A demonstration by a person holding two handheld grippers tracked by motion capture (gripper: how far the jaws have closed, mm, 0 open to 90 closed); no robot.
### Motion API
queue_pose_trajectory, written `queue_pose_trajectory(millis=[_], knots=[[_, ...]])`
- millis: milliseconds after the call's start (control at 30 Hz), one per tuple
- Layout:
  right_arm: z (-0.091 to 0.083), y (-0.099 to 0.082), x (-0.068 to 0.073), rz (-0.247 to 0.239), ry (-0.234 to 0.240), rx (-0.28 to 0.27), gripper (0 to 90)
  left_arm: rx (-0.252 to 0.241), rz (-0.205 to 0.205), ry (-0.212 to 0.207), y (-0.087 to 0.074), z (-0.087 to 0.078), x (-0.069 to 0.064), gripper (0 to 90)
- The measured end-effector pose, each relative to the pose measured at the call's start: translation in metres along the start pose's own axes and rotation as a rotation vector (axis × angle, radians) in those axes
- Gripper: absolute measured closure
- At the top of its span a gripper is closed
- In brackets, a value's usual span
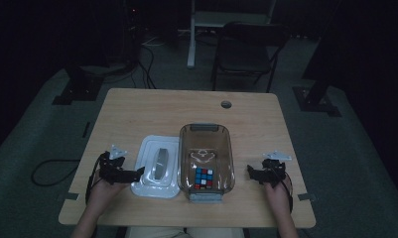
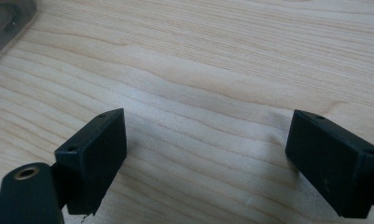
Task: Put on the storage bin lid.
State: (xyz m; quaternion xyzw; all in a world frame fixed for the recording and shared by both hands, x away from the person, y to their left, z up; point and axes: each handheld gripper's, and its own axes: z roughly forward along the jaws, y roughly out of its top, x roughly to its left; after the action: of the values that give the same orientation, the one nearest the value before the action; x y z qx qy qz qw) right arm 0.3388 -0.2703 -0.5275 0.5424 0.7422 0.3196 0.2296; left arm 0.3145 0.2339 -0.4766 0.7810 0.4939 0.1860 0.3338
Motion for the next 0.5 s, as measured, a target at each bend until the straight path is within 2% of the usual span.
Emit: queue_pose_trajectory(millis=[300, 500], knots=[[0.000, 0.000, 0.000, -0.002, 0.000, 0.000, 12.2, -0.015, 0.001, -0.085, 0.006, 0.009, -0.022, 0.6], [0.000, 0.000, 0.000, -0.002, 0.000, 0.000, 12.2, -0.024, 0.022, -0.113, 0.011, 0.016, -0.036, 3.5]])
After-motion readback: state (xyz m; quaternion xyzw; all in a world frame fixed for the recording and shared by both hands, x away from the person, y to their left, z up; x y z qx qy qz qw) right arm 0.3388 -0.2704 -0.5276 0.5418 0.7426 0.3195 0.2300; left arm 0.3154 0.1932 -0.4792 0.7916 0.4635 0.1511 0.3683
